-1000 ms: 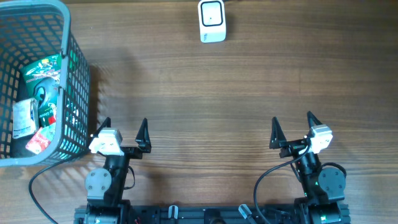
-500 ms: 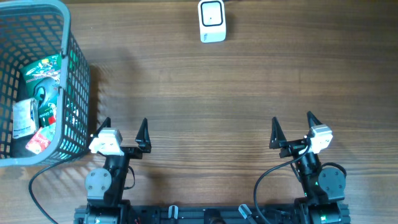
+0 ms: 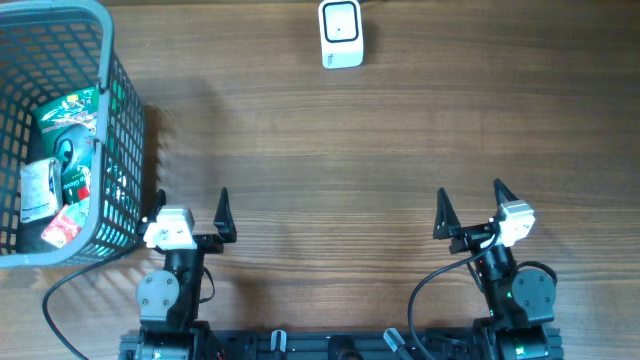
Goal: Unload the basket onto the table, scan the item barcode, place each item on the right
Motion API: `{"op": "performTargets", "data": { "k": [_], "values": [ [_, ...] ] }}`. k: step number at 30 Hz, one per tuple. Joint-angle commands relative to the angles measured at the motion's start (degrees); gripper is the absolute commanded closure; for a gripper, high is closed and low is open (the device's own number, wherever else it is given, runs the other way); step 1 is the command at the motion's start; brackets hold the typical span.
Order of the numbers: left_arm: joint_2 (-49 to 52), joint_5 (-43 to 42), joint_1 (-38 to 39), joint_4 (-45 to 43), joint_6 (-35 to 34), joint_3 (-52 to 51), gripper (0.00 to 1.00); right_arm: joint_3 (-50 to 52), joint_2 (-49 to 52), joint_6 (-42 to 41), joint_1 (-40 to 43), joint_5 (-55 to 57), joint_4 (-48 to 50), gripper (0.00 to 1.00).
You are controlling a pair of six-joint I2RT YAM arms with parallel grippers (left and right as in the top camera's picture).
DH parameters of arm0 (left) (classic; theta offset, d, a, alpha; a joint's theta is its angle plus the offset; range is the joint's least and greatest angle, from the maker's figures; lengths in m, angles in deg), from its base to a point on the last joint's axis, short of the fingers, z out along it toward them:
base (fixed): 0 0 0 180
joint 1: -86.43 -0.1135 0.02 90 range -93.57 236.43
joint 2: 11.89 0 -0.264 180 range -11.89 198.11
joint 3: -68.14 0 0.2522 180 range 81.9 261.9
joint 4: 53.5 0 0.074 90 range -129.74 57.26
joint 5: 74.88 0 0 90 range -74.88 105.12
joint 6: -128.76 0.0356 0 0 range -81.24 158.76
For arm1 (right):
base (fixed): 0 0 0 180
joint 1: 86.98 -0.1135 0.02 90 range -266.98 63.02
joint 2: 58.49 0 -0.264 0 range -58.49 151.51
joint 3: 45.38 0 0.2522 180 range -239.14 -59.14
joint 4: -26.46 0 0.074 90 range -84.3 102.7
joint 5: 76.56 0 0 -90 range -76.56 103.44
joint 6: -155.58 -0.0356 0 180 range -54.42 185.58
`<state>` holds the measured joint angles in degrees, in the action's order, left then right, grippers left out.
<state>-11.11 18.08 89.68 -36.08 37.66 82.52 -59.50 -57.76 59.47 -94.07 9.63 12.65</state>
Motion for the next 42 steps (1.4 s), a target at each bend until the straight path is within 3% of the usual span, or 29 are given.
{"op": "performTargets", "data": {
  "k": [1,16,19,21,26,29,32,36,39,42],
  "values": [
    [-0.46,0.96,-0.52,0.00,1.31,-0.28,0.00,0.07,-0.31,0.57,-0.22,-0.04,0.15,0.00],
    [-0.39,0.35,-0.52,0.07,0.35,-0.28,0.00,0.07,-0.31,0.55,-0.22,-0.04,0.15,0.00],
    [-0.39,-0.90,-0.52,0.24,-8.31,-0.28,0.00,0.07,-0.31,0.55,-0.22,-0.02,0.15,0.00],
    [-0.39,-6.43,-0.52,0.15,-13.09,-0.24,0.00,0.07,-0.31,0.57,-0.22,-0.04,0.15,0.00],
    [1.99,-22.93,-0.48,3.78,-14.16,9.77,0.00,0.07,-0.31,0.55,-0.22,-0.04,0.15,0.01],
    [9.86,-25.92,-0.48,5.42,-14.14,20.31,0.00,0.07,-0.31,0.57,-0.22,-0.04,0.15,0.00],
    [23.91,-25.92,-0.48,9.88,-14.16,33.79,0.00,0.07,-0.31,0.55,-0.22,-0.04,0.15,0.01],
    [45.40,-28.55,-0.48,34.14,-14.16,59.06,0.00,0.07,-0.31,0.55,-0.22,-0.02,0.15,0.00],
    [53.29,-29.53,-0.48,44.48,-14.12,63.63,0.00,0.07,-0.31,0.57,-0.22,-0.04,0.15,0.00],
    [57.07,-29.22,-0.57,42.88,-17.05,65.35,0.00,0.07,-0.31,0.57,-0.22,-0.04,0.15,0.00]
  ]
}}
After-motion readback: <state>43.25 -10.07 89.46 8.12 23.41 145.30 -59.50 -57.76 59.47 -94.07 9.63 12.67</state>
